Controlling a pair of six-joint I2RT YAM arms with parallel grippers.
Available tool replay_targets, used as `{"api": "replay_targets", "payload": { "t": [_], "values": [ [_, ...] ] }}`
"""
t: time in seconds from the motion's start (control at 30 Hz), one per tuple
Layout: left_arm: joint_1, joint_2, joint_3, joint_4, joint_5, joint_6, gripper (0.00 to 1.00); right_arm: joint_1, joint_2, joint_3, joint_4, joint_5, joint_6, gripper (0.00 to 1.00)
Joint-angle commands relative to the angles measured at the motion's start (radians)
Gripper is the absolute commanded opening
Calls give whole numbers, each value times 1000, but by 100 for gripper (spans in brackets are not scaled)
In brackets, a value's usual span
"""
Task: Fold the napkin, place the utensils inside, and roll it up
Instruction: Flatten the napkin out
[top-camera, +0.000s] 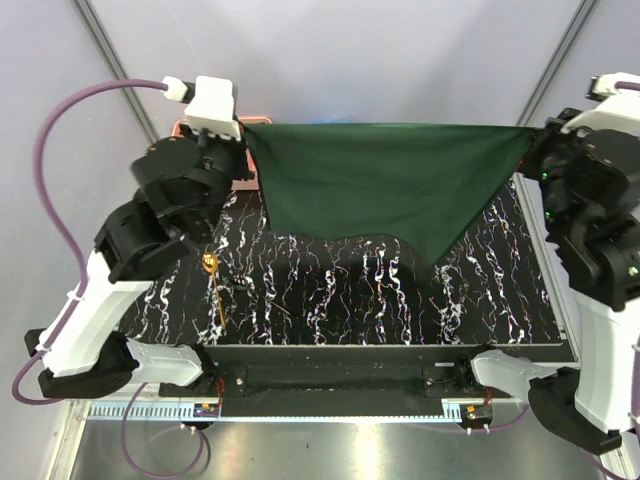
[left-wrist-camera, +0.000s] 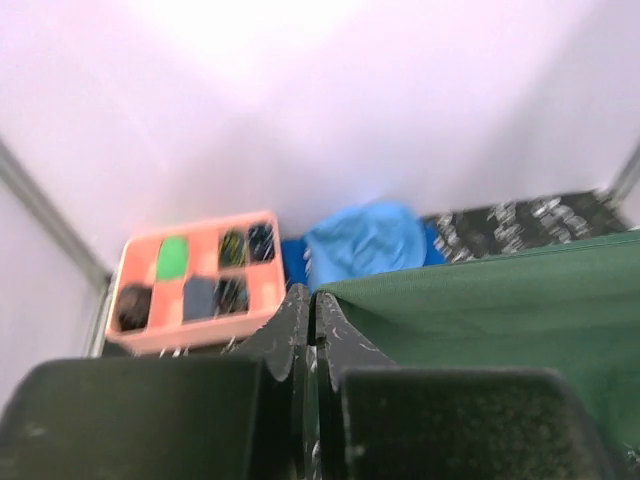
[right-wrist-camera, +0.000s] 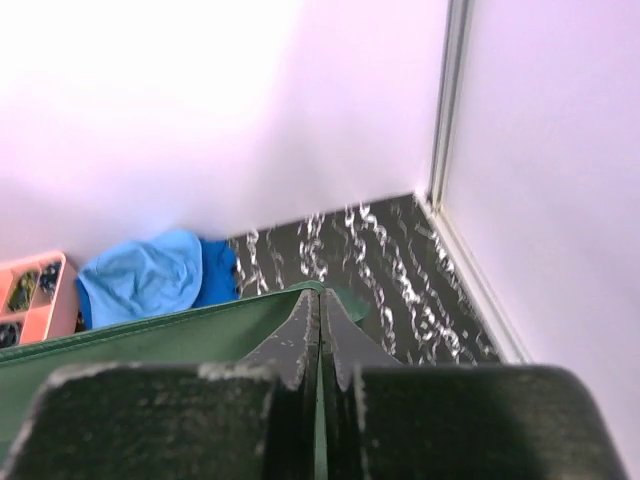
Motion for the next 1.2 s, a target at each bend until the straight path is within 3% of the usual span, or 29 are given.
{"api": "replay_targets", "payload": {
  "t": [0.0,0.13,0.43,0.93,1.17],
  "values": [
    [39,64,88,20,119,106,0,-3,56,44,-24,126,-74,0],
    [207,173,131,32,274,80,0,-13,158,-11,37,117,-89,0],
    [449,326,165,48,619,-28,0,-253,254,-110,114,-49,-80,0],
    [455,126,131,14,800,4,0,-260,-27,-140,-41,-221,-6,0],
    [455,36,159,-12,929,-75,0,-260,-88,-19,-171,-228,20,0]
  ]
}}
